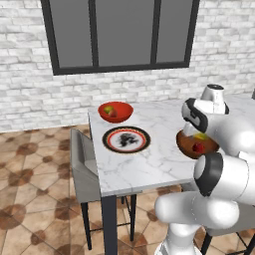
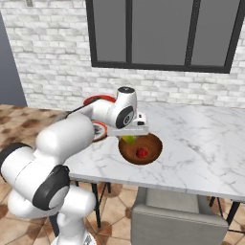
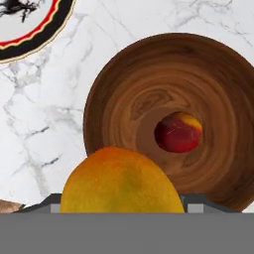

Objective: Take the fruits from the plate on the dining counter and place two fruits in each bowl.

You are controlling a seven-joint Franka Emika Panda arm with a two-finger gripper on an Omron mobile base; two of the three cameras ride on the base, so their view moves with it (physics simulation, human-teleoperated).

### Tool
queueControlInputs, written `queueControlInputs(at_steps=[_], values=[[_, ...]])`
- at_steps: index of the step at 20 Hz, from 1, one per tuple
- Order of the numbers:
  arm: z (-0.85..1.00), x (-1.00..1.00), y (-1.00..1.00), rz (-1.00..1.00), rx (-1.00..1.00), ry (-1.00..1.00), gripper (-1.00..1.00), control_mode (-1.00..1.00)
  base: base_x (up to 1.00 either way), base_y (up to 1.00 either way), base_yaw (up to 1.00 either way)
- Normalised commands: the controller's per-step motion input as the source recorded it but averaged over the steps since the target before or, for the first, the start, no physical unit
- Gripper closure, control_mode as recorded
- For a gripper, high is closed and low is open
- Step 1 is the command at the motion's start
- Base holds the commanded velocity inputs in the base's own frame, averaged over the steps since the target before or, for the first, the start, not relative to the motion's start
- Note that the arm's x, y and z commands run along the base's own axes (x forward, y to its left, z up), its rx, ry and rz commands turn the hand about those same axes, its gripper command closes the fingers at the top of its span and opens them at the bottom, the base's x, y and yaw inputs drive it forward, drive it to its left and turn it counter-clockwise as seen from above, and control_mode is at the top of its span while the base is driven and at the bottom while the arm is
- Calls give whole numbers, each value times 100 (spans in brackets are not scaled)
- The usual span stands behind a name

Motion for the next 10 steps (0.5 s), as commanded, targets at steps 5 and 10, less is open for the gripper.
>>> queueControlInputs(at_steps=[5,10], values=[[-15,28,-33,-3,0,0,100,-100,0,0,0],[-34,2,-9,-7,-2,0,100,-100,0,0,0]])
